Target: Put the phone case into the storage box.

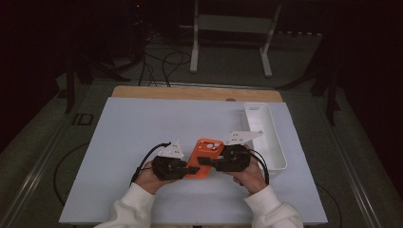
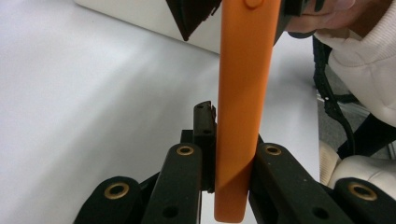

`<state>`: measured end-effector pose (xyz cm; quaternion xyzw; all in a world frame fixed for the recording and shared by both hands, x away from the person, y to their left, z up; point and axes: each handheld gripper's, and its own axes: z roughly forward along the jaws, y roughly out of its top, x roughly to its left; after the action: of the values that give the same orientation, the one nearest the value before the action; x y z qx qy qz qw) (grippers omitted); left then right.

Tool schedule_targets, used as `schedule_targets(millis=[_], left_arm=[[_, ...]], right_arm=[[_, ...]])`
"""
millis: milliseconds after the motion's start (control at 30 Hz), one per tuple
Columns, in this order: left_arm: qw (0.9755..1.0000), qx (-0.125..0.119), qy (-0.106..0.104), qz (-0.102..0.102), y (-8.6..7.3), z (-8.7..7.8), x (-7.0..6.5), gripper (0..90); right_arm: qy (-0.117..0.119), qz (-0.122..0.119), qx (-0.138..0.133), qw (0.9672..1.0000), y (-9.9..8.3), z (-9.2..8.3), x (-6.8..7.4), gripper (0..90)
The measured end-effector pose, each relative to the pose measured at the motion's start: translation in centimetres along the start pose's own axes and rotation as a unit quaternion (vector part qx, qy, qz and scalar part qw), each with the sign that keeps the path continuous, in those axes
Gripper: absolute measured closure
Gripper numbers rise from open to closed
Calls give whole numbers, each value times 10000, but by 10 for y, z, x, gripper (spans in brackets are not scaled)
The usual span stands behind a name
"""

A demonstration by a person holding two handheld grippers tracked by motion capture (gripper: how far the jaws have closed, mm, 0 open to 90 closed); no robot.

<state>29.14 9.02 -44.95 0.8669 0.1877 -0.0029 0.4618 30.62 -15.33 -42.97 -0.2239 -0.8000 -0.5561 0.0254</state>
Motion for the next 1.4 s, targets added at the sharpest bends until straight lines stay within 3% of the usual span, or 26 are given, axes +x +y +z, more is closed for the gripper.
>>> schedule_targets(millis=[333,467,867,1400], left_arm=[[9999,-43,127,-2,0,-2,0,857],[9998,-80,180,-17,-1,-3,1,856],[9994,-119,311,-66,-2,-5,3,856],[9986,-143,486,-148,-4,-7,6,856]], right_arm=[[-191,33,-14,9998,0,2,0,569],[-389,56,10,9992,0,1,0,508],[-664,134,49,9977,0,1,0,325],[-834,143,-27,9964,0,0,1,172]])
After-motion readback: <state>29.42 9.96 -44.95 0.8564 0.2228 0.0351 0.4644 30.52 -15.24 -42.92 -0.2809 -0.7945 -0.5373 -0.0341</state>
